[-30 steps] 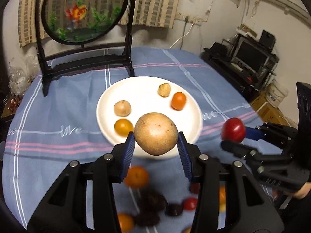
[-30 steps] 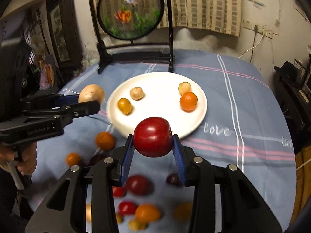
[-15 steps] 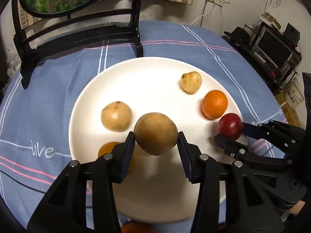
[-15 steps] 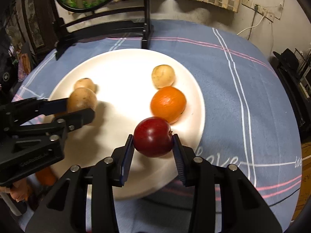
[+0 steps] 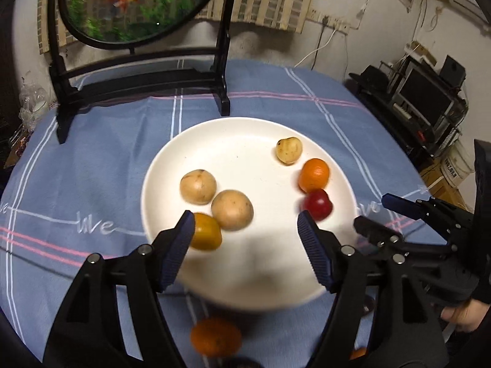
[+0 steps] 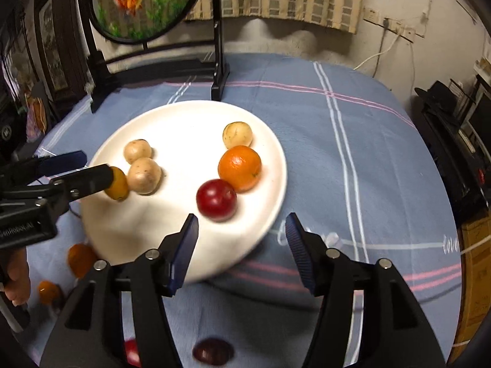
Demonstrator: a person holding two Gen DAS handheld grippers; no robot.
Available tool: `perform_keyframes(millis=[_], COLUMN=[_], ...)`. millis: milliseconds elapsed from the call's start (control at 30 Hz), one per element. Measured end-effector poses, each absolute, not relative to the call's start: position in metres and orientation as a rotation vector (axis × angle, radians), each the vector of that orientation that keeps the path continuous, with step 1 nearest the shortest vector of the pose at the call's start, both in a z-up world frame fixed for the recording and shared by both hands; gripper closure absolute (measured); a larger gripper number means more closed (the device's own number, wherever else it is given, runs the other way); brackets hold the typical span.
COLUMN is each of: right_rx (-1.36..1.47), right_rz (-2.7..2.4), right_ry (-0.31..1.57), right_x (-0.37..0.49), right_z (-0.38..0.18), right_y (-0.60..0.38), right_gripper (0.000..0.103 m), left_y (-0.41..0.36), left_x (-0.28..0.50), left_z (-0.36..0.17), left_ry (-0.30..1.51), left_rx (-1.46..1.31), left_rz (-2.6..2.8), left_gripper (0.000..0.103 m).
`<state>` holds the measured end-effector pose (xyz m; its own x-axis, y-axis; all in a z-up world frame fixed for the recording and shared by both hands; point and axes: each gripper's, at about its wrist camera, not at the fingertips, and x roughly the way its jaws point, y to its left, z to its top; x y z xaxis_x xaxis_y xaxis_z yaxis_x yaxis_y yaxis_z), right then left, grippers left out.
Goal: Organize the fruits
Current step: 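Carry both items over the white plate and open both grippers to release them, then withdraw both open grippers from the plate toward the remaining fruits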
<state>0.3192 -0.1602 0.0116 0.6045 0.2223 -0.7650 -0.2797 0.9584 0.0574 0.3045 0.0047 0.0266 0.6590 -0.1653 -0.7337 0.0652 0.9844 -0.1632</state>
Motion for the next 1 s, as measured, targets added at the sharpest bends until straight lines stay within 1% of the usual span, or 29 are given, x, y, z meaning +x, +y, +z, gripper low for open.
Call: perform_keyframes(millis=[167,267,367,467,567,667,800,1000], right_rx=[-0.084,-0.053,-0.039,-0.048,-0.046,0.002,-0.018,0.057], right_rz=[0.278,0.284,0.281,0.284,0.291,0.305,0.232,0.194], right_ry=[0.854,0.835,0.825,0.824,0.818,0.84,0.87,0.932], right_x=[0.287,0.266,0.246,0.219,0.192,0.17,0.152,0.132], right_z=[0.028,0.036,0.038,0.035,0.028,0.013,-0.004,-0.029], right_y=[-0.17,-0.178,-0.18,-0.177,-0.18,-0.188,-0.196,-0.208], right_gripper=[0.042,0.042,0.041,0.041,0.041,0.04,0.04,0.04], left_y=[0.01,0.013,0.012,0.014,0.018,0.027,0.035,0.042], left_x=[0.274,0.249,0.23,0.203,0.18,0.155,0.135,0.11], left_z=[0.043,0.051,0.055,0.055,0.048,0.035,0.023,-0.001], left_ry=[0.813,0.798,0.783,0.771,0.774,0.792,0.817,0.851], left_rx=[-0.094,-0.094,-0.085,-0.088,-0.094,-0.108,-0.106,-0.129], left_rz=[-0.101,-0.093,-0.09,-0.089,-0.086,-0.059,-0.041,-0.029], left_gripper=[0.03,0.028,0.026,0.022,0.02,0.02,0.02,0.019])
